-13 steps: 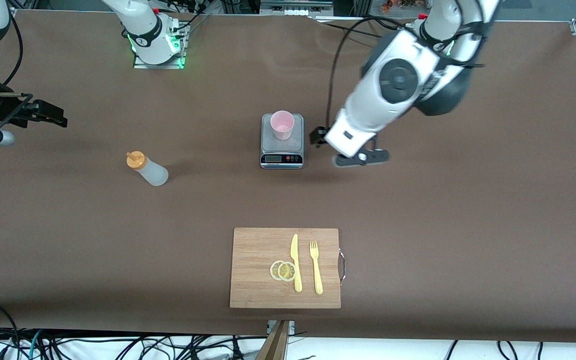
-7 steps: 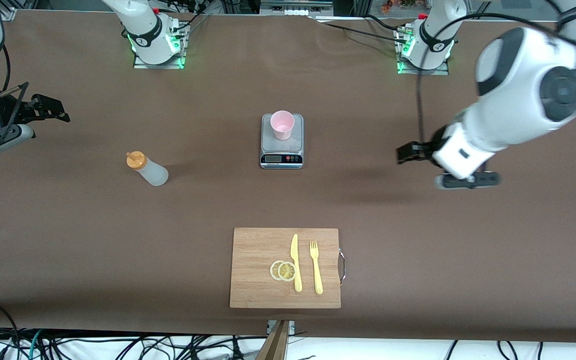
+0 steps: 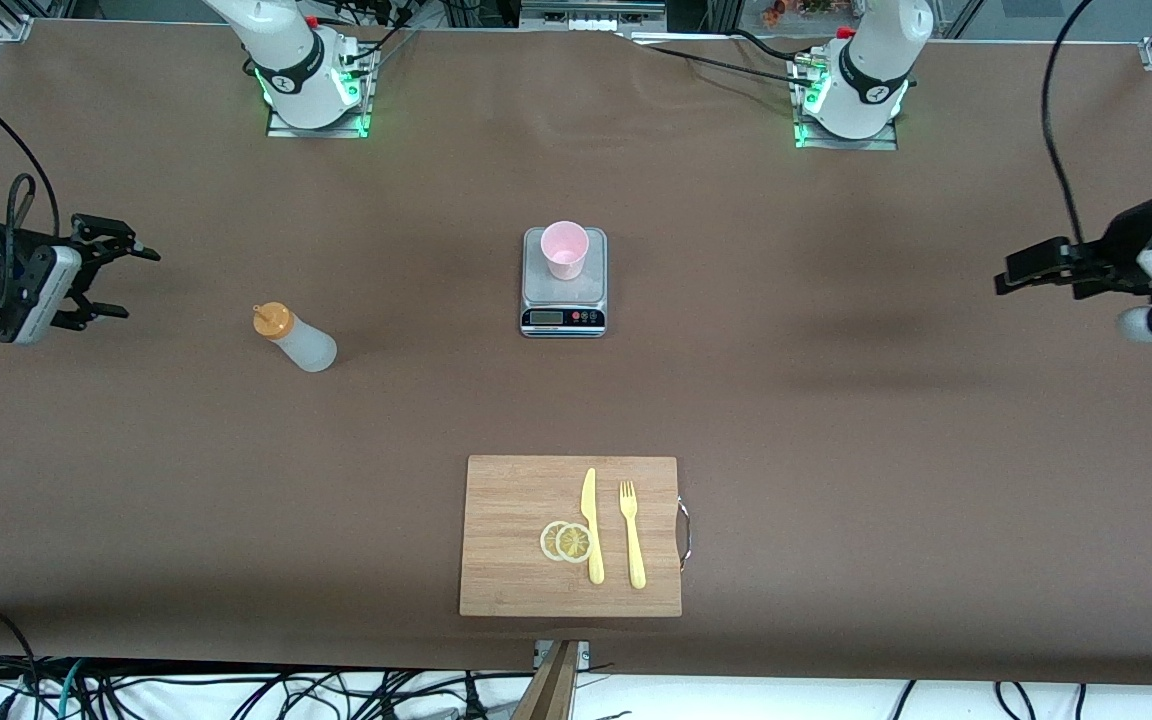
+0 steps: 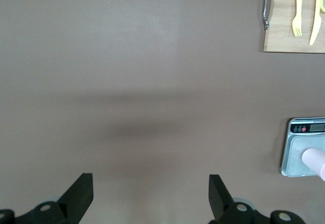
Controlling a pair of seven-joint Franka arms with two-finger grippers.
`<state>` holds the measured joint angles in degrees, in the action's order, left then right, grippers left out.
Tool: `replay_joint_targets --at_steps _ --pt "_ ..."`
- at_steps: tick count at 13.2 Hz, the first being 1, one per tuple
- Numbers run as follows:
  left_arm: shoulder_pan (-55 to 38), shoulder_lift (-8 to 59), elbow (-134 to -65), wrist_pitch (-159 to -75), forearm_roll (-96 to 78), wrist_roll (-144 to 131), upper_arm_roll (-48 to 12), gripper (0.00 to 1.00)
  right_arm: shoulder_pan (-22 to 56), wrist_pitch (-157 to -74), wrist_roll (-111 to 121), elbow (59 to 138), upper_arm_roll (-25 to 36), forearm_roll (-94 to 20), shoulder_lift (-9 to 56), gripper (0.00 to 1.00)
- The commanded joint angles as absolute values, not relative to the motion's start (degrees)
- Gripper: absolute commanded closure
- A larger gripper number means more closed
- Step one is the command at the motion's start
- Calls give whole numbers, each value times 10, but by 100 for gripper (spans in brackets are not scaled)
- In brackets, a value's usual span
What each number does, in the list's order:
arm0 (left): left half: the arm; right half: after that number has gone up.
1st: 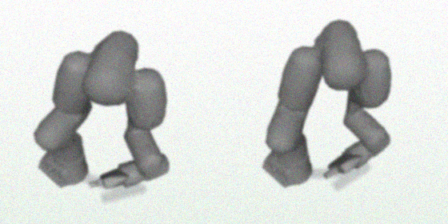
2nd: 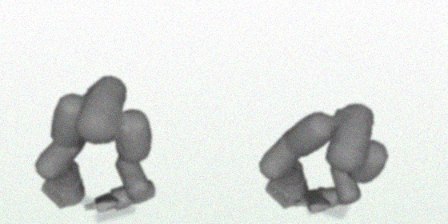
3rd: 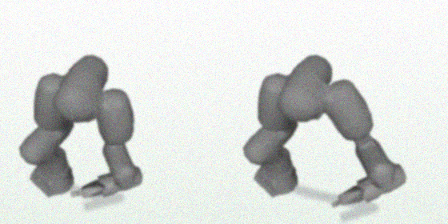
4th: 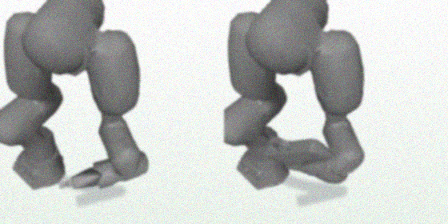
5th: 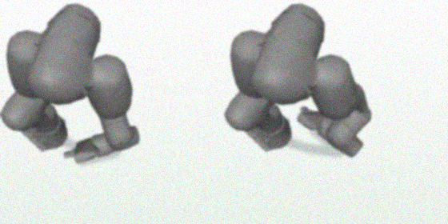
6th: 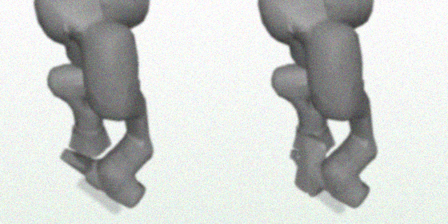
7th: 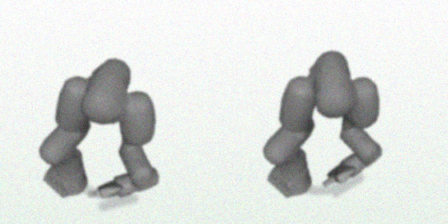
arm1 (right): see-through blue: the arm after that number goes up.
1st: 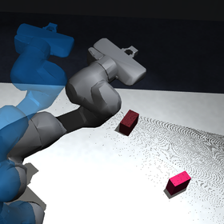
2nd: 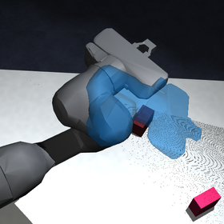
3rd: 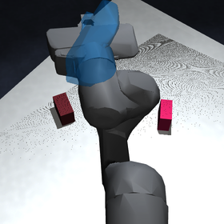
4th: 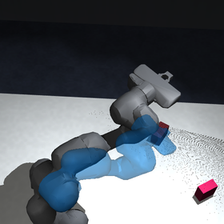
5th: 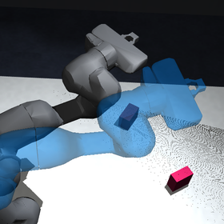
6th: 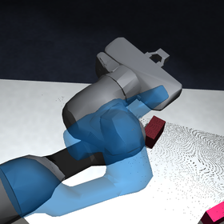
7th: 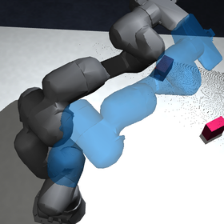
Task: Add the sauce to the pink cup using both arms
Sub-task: 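Retract the left gripper while the right gripper reaches the sauce bottle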
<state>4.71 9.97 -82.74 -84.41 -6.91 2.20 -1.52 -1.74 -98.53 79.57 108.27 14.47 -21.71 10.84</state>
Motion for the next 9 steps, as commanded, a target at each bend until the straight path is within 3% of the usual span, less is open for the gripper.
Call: replay_joint_targets --at_steps 1,9 --pt "58 105 -821 -833 -33 63 -24 0 -42 -987 948 1084 146 -290 158 1" --pt "46 109 -819 -828 -32 59 -31 0 -60 -976 1229 1082 144 -454 284 2"
